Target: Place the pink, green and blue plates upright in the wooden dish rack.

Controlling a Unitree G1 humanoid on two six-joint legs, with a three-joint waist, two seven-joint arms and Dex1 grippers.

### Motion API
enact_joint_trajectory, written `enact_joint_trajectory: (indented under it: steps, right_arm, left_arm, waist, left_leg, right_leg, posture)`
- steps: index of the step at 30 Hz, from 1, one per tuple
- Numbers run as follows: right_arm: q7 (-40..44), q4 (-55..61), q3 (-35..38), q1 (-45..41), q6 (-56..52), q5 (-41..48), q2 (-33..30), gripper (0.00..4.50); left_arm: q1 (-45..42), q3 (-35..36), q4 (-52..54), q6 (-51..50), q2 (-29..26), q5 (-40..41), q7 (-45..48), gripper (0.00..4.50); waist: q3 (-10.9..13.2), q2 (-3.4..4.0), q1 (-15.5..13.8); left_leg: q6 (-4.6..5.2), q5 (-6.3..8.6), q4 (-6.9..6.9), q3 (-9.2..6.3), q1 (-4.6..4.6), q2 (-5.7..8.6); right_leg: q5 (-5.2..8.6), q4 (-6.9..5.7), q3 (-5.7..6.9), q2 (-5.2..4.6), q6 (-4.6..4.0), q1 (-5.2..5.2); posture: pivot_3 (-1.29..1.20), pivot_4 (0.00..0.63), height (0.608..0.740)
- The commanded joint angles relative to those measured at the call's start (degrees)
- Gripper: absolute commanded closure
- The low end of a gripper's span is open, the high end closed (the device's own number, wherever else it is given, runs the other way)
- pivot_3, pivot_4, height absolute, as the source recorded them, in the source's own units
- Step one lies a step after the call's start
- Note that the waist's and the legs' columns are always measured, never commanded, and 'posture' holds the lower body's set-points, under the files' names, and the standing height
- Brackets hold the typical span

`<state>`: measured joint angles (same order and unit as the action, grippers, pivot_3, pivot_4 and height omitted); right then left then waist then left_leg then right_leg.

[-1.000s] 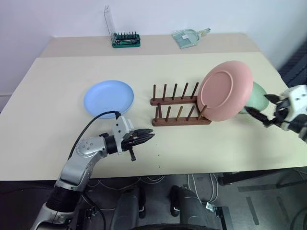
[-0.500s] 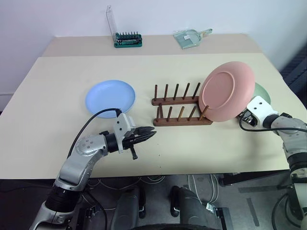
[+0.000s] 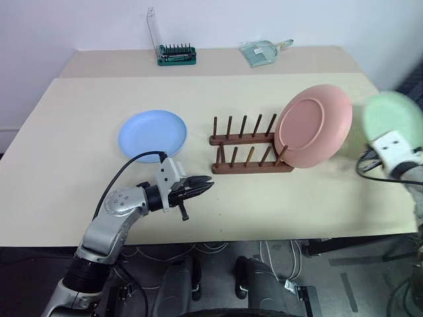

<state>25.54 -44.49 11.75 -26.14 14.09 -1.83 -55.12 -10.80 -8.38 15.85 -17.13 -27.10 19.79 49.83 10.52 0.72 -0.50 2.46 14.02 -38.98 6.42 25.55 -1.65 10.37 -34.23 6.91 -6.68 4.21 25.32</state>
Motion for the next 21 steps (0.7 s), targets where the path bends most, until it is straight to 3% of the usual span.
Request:
enact_joint_trajectory:
  steps: [1,5,13,21]
  right_arm:
    - [-0.61,8.29,5.66,-1.22,-0.06,3.38,-3.81,4.47]
    - [1.96,17.0,7.95,-2.67,-2.97,6.74,-4.81,4.47]
    - [16.71,52.51,8.38,-6.81,-28.89,40.35,0.94,4.47]
    - [15.18,64.71,9.31,-8.1,-48.44,69.19,6.45,4.47]
  left_arm:
    - [-0.62,-0.42,0.54,1.13,0.15,0.13,0.67,3.92]
    - [-1.48,-0.81,-0.43,1.63,0.49,-0.17,1.08,3.92]
    - [-1.72,-1.22,-0.59,1.47,1.29,-0.24,0.68,3.92]
    - [0.11,-0.77,1.19,1.14,1.03,-0.04,-0.69,3.92]
  waist:
    - [0.0,0.0,0.51]
    - [0.0,0.0,1.37]
    - [0.05,0.14,0.77]
    - [0.07,0.11,-0.28]
  left_leg:
    - [-0.01,0.0,0.0,0.01,-0.05,-0.04]
    - [-0.05,-0.02,0.01,-0.01,-0.12,-0.15]
    - [-0.04,-0.02,0.03,-0.1,-0.11,-0.22]
    - [-0.02,0.15,0.0,-0.09,0.12,0.0]
  right_leg:
    - [0.0,-0.01,-0.02,0.05,0.0,-0.01]
    - [0.0,-0.04,-0.02,0.17,-0.01,-0.05]
    - [0.0,-0.17,-0.04,0.24,-0.05,0.05]
    - [-0.13,0.09,0.01,-0.09,-0.24,0.06]
  posture:
    - [0.0,0.15,0.74]
    - [0.0,0.15,0.74]
    - [0.0,0.15,0.74]
    - [0.0,0.15,0.74]
